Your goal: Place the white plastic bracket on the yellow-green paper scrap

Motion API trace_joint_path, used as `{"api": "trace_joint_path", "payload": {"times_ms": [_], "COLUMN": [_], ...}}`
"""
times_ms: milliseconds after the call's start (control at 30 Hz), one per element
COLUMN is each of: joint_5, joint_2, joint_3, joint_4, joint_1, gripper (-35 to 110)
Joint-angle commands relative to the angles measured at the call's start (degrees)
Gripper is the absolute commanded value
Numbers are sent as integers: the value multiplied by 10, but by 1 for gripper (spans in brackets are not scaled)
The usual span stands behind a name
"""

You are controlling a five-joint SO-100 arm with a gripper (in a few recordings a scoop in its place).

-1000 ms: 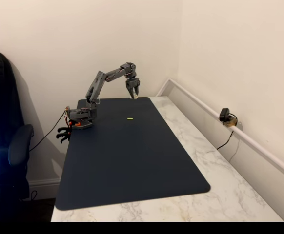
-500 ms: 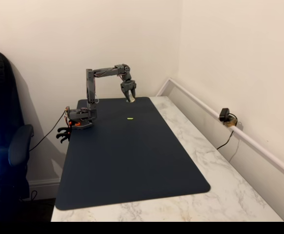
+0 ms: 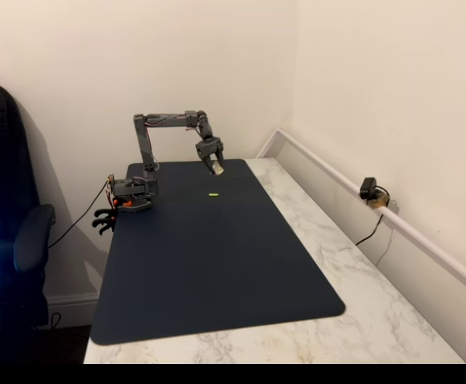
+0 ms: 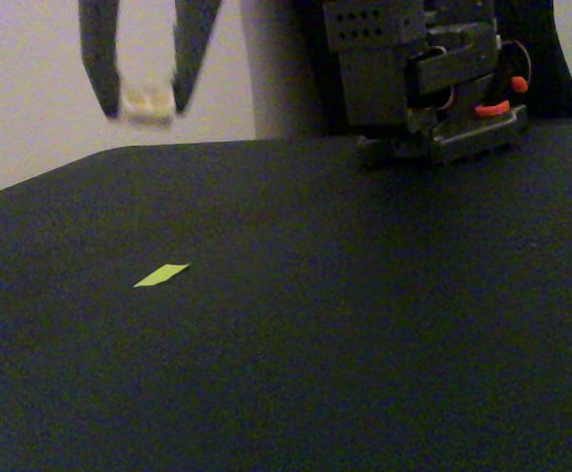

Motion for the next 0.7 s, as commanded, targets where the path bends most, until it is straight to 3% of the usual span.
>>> {"api": "trace_joint_path", "payload": {"times_ms": [0,667], "joint_5": [11,27], "joint_2": [34,-35], "joint_3": [29,114], "joint_4": [-29,-138], "joint_1": [14,33], "gripper": [0,0]}}
